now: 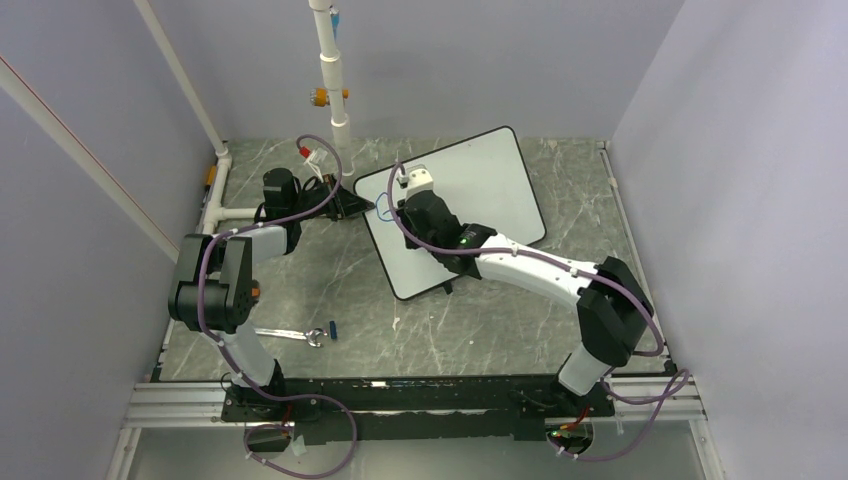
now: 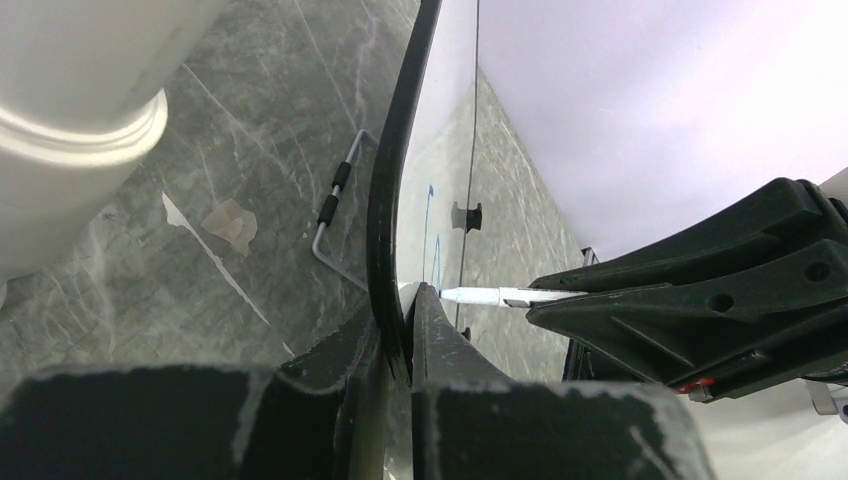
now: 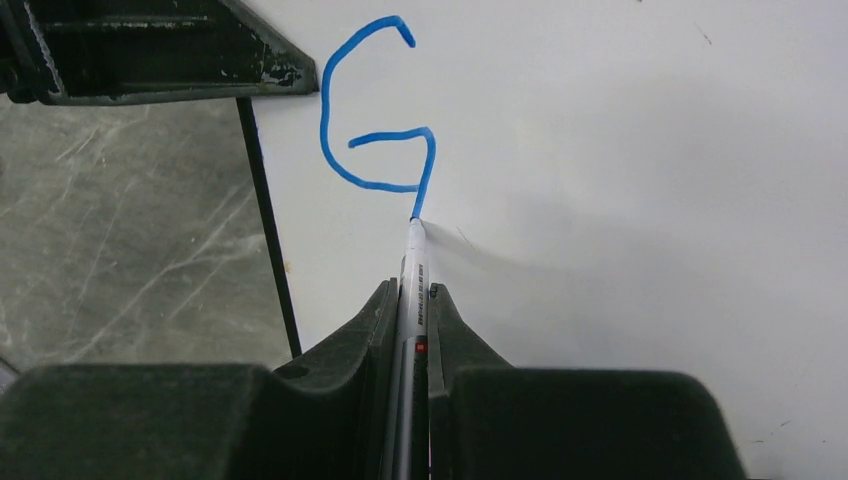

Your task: Write a sentence on the whiteboard

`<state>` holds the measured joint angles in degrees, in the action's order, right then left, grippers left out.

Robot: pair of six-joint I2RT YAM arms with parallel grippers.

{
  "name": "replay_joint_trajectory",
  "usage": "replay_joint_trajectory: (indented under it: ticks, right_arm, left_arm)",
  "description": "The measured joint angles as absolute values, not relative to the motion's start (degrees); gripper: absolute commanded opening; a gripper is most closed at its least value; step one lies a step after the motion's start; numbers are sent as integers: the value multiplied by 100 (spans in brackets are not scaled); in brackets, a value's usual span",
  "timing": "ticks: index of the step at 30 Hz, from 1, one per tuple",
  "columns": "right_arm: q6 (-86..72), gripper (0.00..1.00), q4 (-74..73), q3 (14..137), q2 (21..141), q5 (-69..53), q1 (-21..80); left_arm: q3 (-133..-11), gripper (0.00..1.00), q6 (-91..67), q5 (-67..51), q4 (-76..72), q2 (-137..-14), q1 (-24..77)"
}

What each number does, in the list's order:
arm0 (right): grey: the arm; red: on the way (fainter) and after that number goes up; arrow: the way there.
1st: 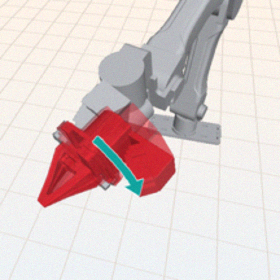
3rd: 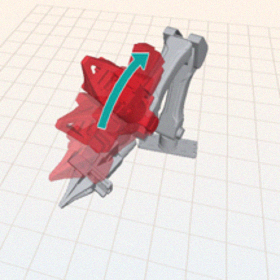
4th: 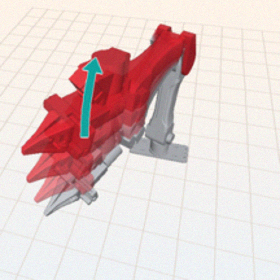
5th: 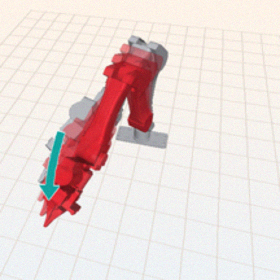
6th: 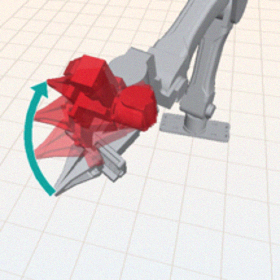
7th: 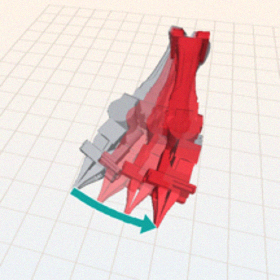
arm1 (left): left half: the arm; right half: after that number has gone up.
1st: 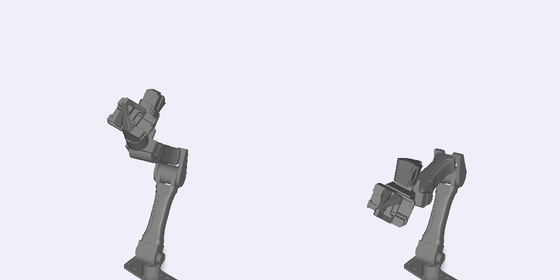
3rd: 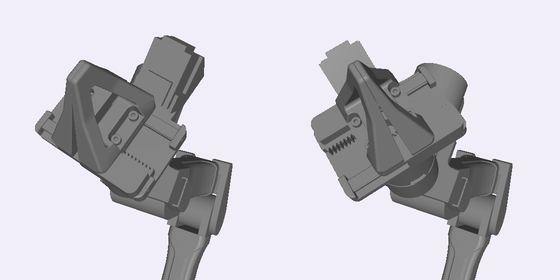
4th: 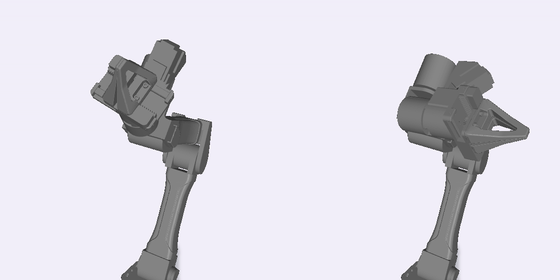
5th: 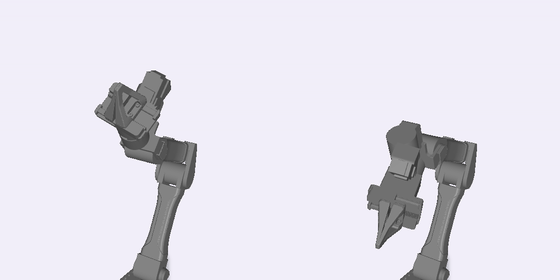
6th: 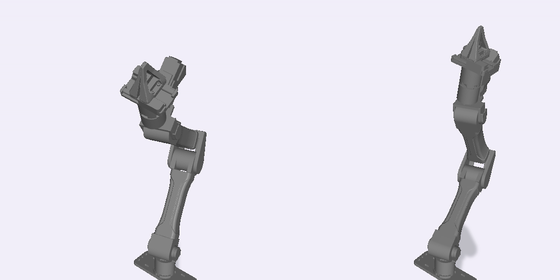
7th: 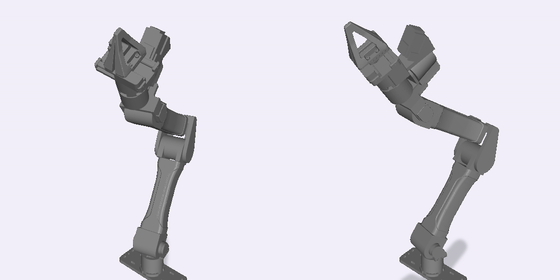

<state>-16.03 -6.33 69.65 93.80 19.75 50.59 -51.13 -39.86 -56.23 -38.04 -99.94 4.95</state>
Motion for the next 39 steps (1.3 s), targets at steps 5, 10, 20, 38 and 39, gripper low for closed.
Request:
replay_joint_trajectory:
  ticks: [5,10,20,38,39]
  right_arm:
    - [-1594,0,-727,6901,9310,1890,5054]
    - [-1559,0,-867,6895,9249,1837,5015]
    - [-1717,0,-974,7085,9061,1323,4329]
    - [-1846,0,-716,7500,9286,738,4082]
    - [-1846,0,-701,7518,9334,731,4082]
  left_arm:
    - [-5113,0,-3979,-5625,-3806,-9994,495]
    - [-5127,0,-3966,-5634,-3802,-9992,495]
    - [-5146,0,-3957,-5649,-3745,-9990,495]
    - [-5170,0,-3940,-5669,-3701,-9990,495]
    - [-5172,0,-3940,-5669,-3701,-9990,495]
